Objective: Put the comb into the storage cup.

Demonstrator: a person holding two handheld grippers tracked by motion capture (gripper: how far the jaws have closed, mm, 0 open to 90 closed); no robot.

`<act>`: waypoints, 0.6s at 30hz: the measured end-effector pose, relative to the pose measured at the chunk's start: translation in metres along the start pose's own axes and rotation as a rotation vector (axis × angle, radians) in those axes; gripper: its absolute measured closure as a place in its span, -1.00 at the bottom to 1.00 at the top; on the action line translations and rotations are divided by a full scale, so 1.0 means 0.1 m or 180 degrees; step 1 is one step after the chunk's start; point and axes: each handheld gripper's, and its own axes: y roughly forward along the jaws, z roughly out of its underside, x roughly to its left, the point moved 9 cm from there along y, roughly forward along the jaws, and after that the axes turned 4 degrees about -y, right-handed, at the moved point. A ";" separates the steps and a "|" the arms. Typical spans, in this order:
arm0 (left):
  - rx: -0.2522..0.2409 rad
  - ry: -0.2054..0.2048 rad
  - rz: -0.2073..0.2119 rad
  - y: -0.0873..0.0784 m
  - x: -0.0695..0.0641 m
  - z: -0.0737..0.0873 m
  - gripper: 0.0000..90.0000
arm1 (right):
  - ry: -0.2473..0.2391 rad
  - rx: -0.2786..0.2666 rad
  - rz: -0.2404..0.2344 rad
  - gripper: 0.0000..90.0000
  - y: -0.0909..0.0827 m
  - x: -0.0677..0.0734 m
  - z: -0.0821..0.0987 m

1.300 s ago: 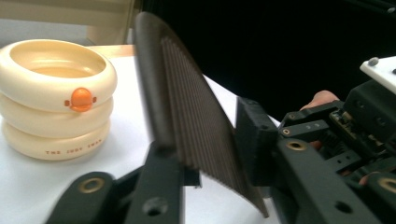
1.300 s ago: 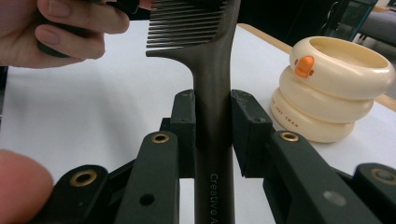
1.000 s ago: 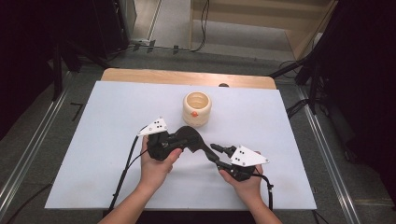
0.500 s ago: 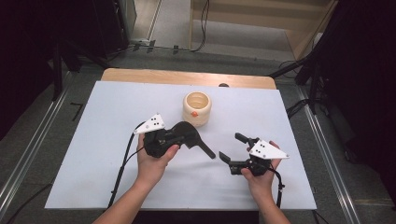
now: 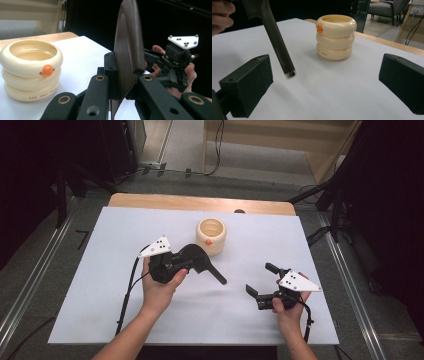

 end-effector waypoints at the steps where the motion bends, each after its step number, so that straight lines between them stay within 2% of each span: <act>1: 0.0005 0.0012 -0.0009 -0.01 0.01 -0.01 0.86 | -0.0002 0.0029 0.0007 -1.00 -0.01 -0.01 0.02; 6: -0.0037 0.0035 -0.0027 -0.03 0.04 -0.09 0.86 | 0.0048 0.0026 0.0017 -1.00 -0.12 -0.08 0.10; 11: -0.0025 0.0082 -0.0041 -0.02 0.05 -0.15 0.86 | 0.0067 0.0054 0.0107 -1.00 -0.24 -0.15 0.19; 18: -0.0045 0.0054 -0.0046 0.00 0.11 -0.21 0.86 | 0.0079 0.0105 0.0139 -1.00 -0.34 -0.21 0.30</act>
